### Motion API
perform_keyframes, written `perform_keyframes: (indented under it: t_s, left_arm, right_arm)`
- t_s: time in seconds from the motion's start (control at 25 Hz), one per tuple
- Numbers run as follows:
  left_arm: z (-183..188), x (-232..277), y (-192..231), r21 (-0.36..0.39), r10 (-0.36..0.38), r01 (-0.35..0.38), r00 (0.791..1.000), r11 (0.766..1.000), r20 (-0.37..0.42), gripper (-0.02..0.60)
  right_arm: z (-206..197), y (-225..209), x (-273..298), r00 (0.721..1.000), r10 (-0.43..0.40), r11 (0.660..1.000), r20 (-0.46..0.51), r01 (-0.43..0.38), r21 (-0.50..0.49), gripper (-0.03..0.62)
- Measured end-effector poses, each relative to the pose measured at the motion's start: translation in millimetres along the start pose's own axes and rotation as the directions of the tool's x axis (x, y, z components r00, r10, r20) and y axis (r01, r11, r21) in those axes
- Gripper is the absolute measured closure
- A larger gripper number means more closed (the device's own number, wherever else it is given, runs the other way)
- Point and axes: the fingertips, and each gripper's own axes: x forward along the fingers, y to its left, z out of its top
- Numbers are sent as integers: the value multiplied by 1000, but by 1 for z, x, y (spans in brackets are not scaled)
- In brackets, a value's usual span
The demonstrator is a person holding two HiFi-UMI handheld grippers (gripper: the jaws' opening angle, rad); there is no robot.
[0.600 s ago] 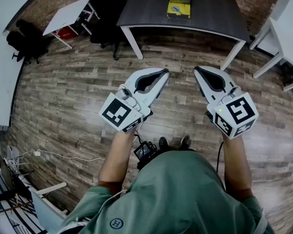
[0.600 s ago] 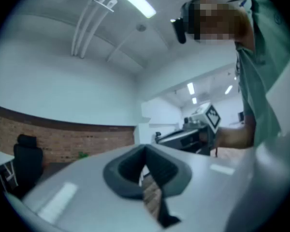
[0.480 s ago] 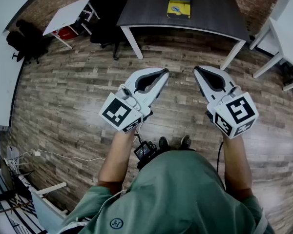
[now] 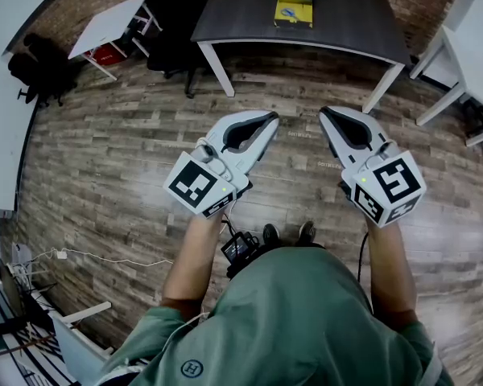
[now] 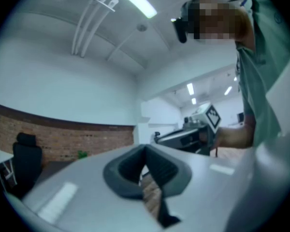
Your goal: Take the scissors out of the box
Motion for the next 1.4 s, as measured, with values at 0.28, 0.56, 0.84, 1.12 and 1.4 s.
perform_keyframes:
  t_s: [0.28, 0.56, 0.84, 1.12, 1.4]
  left_arm:
    - [-5, -5, 5, -7, -8, 8, 1000, 1000, 2, 598]
    - [-9, -14, 20, -12, -15, 15, 1000, 1000, 9, 597]
    - [-9, -26, 38, -5, -30, 30, 999, 1000, 28, 598]
    - [-9, -24, 48, -2, -57, 57, 998, 998, 38, 597]
    - [-20, -2, 69, -16, -49, 49, 999, 999, 10, 598]
  right_arm:
    - [-1, 6, 8, 1000, -6, 1000, 5, 6, 2, 586]
    - [-1, 11, 24, 1000, -20, 1000, 2, 20, -4, 586]
    - [4, 22, 43, 999, -43, 999, 6, 43, -18, 586]
    - [10, 21, 54, 998, -61, 998, 7, 61, -29, 586]
    - [3, -6, 73, 999, -50, 999, -2, 50, 2, 586]
